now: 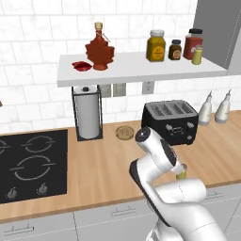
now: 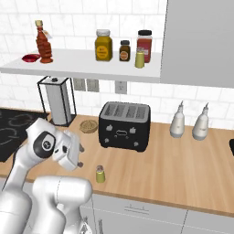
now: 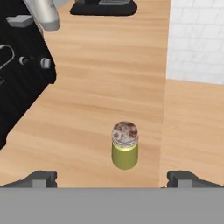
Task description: Put the shaker and condiment bottle from the counter next to their counterparts in the cabinet.
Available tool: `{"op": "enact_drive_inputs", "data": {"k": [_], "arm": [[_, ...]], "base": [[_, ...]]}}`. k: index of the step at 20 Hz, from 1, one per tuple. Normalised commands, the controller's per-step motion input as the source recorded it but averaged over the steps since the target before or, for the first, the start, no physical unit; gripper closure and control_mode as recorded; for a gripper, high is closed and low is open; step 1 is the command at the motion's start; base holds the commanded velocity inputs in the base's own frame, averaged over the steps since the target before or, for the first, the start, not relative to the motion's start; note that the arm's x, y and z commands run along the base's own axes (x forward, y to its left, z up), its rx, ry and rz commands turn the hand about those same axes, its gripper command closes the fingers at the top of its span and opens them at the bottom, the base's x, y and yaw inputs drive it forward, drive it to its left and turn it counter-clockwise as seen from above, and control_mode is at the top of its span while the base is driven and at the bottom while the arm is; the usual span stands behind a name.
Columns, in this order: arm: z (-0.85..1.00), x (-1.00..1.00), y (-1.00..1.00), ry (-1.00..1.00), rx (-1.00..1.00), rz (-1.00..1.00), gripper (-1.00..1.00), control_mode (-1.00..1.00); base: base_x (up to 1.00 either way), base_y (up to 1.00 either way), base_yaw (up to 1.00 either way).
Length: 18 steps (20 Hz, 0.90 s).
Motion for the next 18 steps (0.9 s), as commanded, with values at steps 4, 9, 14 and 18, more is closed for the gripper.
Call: {"op": "enact_drive_inputs", "data": {"k": [4,9,14,18], "arm": [[-0.49,-0.14,-0.24,-0.01,0.00,-0.08,-1.00,-1.00],[-0.42,-0.15,-0.36,-0.03,0.00,-0.08,-1.00,-1.00],[-0.39,-0.09,-0.29,-0.03,0.00,-0.06,-1.00,-1.00],[-0.57,-0.01,-0.07,-0.04,0.00,-0.01,-1.00,-1.00]], "base": [[0.00,0.00,0.00],[0.00,0.00,0.00],[0.00,0.00,0.00],[0.00,0.00,0.00]]}}
